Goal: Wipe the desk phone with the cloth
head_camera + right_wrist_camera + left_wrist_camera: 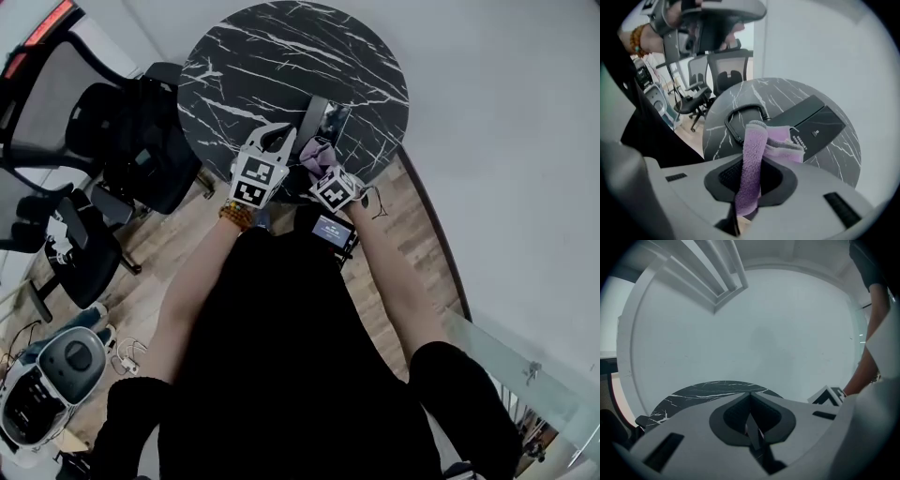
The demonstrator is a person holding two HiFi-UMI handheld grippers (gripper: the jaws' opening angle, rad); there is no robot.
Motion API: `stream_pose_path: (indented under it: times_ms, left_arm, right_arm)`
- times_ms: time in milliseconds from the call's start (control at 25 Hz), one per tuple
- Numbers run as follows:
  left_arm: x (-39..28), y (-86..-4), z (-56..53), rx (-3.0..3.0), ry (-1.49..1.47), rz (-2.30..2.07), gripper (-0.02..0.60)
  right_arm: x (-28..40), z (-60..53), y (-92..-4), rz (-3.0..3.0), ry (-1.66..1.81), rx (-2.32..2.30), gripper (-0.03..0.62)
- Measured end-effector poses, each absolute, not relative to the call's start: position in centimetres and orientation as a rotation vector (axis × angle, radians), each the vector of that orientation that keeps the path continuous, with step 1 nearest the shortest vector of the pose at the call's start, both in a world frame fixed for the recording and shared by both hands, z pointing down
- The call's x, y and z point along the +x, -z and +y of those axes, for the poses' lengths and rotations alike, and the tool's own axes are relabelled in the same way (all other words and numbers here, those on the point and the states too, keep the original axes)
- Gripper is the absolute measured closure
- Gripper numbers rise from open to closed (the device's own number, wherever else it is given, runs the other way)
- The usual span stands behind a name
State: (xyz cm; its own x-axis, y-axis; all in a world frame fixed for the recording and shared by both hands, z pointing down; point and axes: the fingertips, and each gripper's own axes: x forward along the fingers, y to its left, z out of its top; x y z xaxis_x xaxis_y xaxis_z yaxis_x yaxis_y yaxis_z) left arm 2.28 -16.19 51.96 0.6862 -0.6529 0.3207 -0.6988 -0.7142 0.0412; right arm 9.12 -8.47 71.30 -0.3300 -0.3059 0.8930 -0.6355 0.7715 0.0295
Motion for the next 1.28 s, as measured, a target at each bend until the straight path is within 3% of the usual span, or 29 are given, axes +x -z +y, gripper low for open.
stream_pose_path:
  times_ms: [320,680,1280]
  left_arm:
    - [3.3,-50.0,-15.6,2.800,-0.382,-1.077,0.569]
    - [5.0,-44.9,-14.3,2.926,-0.257,-1.054,0.569]
    - [5.1,-42.9,-13.6,2.958,-0.200,-1.087,0.569]
  right_arm:
    - [10.2,-12.5,-58.1,-2.360,-0.535,1.234,0.531]
    - [12.3,-12.1,-44.7,-2.496,-0.179,1.709,0.531]
    - [12.0,-10.7,-41.8,-2.465,-0.059,1.851,0.533]
